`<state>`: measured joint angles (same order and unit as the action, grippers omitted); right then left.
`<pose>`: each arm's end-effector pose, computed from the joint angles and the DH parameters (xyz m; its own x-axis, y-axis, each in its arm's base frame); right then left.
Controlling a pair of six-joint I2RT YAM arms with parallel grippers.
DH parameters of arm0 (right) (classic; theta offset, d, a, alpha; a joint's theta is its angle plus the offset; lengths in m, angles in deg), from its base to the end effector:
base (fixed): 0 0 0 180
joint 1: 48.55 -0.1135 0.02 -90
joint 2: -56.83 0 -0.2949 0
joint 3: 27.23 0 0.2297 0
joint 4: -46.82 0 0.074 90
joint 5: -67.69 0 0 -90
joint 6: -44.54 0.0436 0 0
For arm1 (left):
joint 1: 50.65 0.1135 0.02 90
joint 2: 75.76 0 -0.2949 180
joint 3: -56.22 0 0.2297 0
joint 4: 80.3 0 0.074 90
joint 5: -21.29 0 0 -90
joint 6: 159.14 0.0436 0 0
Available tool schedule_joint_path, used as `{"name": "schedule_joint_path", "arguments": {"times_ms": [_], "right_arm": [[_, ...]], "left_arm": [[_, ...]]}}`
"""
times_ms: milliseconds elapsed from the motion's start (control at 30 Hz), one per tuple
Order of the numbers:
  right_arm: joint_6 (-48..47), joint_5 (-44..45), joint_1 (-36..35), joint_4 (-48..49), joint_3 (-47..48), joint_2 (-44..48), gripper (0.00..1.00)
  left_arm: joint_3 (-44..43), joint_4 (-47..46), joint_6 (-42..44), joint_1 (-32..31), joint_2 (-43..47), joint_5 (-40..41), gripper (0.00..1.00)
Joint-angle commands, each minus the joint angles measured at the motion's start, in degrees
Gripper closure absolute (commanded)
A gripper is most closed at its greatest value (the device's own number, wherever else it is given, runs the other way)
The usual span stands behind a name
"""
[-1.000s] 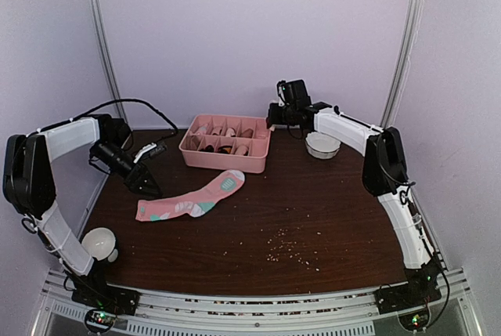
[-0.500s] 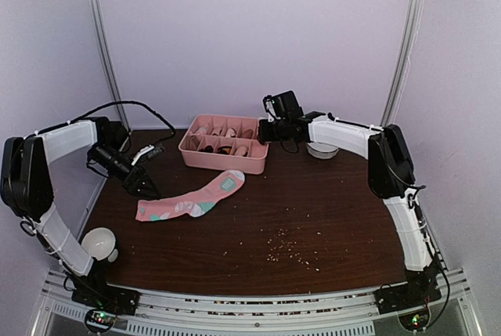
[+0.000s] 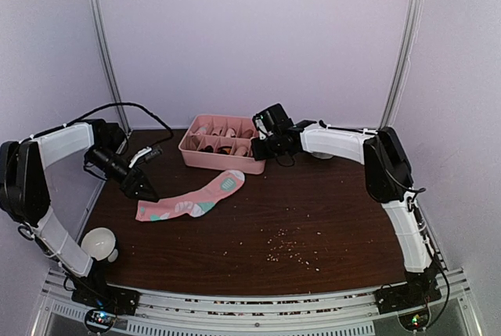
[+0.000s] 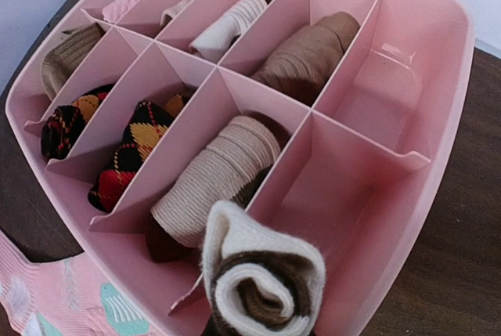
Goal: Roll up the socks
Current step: Move the storage box to the center of the board, then place the sock in the storage box.
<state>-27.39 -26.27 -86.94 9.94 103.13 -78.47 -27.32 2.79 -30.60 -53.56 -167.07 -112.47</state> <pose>0.4261 0.3414 0.2228 -0.7015 -0.1610 -0.6942 -0.4652 0.8414 0.2749 0.2509 -0.0429 0.2718 -0.7647 0.4895 -0.4191 0.6428 0.5330 -0.5503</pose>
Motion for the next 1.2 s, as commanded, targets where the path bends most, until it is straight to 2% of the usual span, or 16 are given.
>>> {"name": "schedule_joint_path", "arguments": {"times_ms": [0, 300, 533, 733, 900, 1167], "right_arm": [[0.45, 1.45, -0.01, -2.01, -6.06, 3.63, 1.00], [0.32, -1.59, -0.79, 5.30, -23.84, 13.25, 1.00], [-0.37, -4.17, -0.74, 5.93, -29.44, 17.61, 1.00], [1.66, -2.29, 1.10, 4.14, -18.29, 18.91, 1.00], [6.18, 1.55, 4.55, 2.15, -8.23, 13.53, 1.00], [8.62, 3.97, 7.08, -1.78, -0.98, 5.04, 1.00]], "left_arm": [[0.93, -0.93, 1.10, 0.56, 1.39, 0.34, 0.02], [1.52, -1.67, 0.73, 0.56, 3.37, 2.26, 0.02], [1.12, -0.82, 1.18, 0.58, 3.64, 2.20, 0.02], [0.74, -0.80, 1.45, 0.60, 2.64, 2.20, 0.02], [0.94, -0.88, 1.49, 0.55, 3.05, 2.40, 0.02], [1.51, -0.84, 2.19, 0.58, 3.05, 2.98, 0.02]]}}
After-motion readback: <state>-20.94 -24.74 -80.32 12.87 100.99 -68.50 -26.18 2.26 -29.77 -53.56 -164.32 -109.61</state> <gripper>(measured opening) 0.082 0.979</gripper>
